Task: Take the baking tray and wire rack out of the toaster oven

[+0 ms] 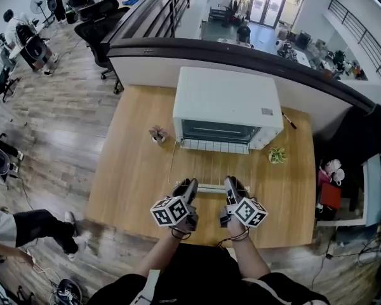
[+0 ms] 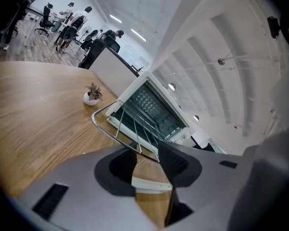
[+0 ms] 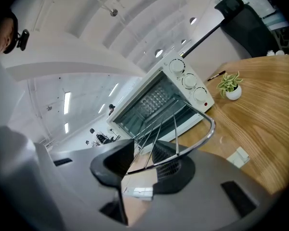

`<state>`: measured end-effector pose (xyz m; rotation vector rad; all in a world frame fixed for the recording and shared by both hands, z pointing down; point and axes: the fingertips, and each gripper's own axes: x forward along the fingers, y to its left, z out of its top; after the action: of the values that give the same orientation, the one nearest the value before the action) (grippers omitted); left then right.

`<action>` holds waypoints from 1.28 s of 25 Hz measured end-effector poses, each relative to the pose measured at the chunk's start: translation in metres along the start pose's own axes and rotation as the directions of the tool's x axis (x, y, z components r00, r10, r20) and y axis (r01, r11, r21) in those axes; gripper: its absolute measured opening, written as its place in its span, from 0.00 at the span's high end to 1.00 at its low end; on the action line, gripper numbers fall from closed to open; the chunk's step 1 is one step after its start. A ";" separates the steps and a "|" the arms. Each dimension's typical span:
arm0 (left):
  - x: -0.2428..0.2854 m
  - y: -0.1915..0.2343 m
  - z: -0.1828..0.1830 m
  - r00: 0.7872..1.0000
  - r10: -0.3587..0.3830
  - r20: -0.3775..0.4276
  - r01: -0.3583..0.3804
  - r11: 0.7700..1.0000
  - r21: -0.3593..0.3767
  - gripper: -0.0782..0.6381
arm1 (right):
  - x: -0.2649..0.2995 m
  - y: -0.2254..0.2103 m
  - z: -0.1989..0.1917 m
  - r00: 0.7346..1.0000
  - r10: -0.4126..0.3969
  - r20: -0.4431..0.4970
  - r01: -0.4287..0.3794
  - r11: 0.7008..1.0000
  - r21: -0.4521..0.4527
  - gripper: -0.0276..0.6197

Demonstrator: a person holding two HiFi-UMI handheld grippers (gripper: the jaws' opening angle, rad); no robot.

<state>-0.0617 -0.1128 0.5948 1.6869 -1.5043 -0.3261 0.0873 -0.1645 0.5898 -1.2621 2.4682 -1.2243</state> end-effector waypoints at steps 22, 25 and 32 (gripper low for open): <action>-0.170 0.132 0.051 0.926 0.290 0.243 -0.250 0.951 -0.183 0.69 | 0.069 0.152 -0.145 0.915 0.235 -0.328 -0.266 0.963 -0.052 0.76; -0.189 0.149 0.050 0.908 0.329 0.259 -0.275 0.936 -0.221 0.69 | 0.076 0.164 -0.166 0.892 0.249 -0.379 -0.290 0.956 -0.054 0.76; -0.219 0.177 0.041 0.872 0.405 0.276 -0.321 0.897 -0.304 0.69 | 0.085 0.182 -0.203 0.840 0.263 -0.475 -0.327 0.944 -0.055 0.75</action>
<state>-0.2674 0.0815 0.6248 1.1531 -1.9054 -0.5900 -0.1694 -0.0421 0.6183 -0.6084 2.9754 -1.4224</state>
